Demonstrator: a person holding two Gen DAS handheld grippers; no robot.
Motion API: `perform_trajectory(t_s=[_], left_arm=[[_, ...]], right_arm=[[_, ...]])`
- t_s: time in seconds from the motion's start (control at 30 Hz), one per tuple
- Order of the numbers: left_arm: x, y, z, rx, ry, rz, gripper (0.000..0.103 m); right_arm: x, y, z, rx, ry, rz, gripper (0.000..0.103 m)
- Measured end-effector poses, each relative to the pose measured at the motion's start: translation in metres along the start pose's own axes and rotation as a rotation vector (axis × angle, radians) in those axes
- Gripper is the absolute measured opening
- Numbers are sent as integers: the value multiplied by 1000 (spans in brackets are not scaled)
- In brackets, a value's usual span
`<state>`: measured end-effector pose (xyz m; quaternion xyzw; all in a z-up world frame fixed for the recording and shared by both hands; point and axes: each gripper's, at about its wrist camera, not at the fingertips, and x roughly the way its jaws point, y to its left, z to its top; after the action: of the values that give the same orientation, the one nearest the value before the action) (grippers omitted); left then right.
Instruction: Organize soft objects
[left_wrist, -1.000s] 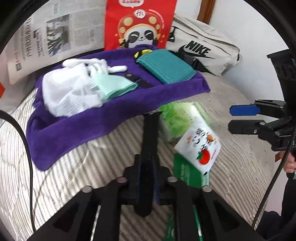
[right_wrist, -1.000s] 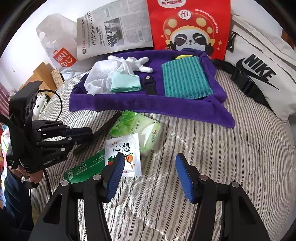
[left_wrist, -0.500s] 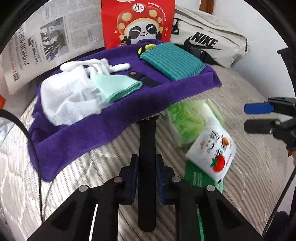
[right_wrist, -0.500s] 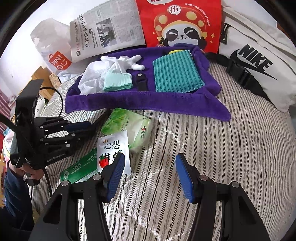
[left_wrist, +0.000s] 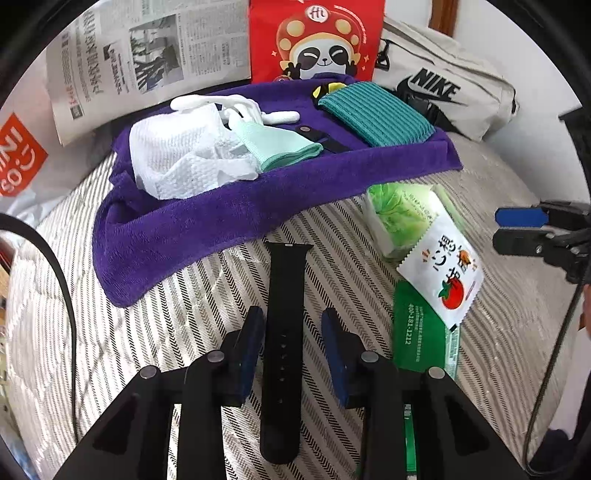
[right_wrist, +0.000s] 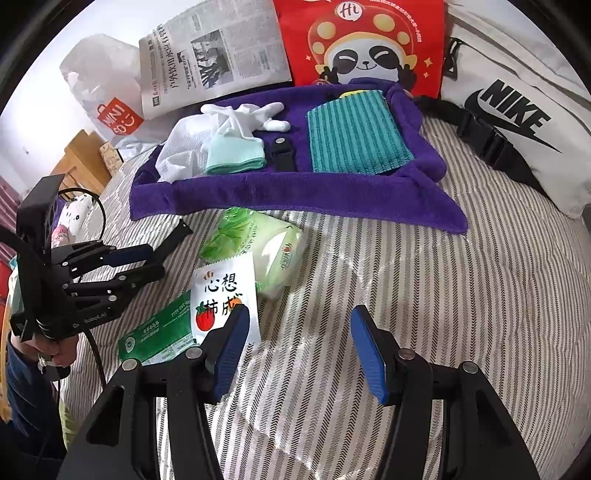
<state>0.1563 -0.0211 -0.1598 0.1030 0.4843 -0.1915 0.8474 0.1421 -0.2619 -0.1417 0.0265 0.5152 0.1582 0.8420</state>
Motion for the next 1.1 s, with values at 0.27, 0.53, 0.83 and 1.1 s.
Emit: perform_trajectory(t_s=[0.27,0.53,0.83,1.1], left_arm=[[-4,2,-4,-23,1,11,20],[-12,12,-14,-57,8,66,20],[-24,29,-36,-114,-10,72,20],[-26,28,-39,-114,-32,65,20]], right_arm=[[-1,9,-1,-24,-3,10,57],[8,31,-3,-58,20,41,60],[38,64,0,-77,65,-21,62],[54,85,-4,-130,45,-121,55]])
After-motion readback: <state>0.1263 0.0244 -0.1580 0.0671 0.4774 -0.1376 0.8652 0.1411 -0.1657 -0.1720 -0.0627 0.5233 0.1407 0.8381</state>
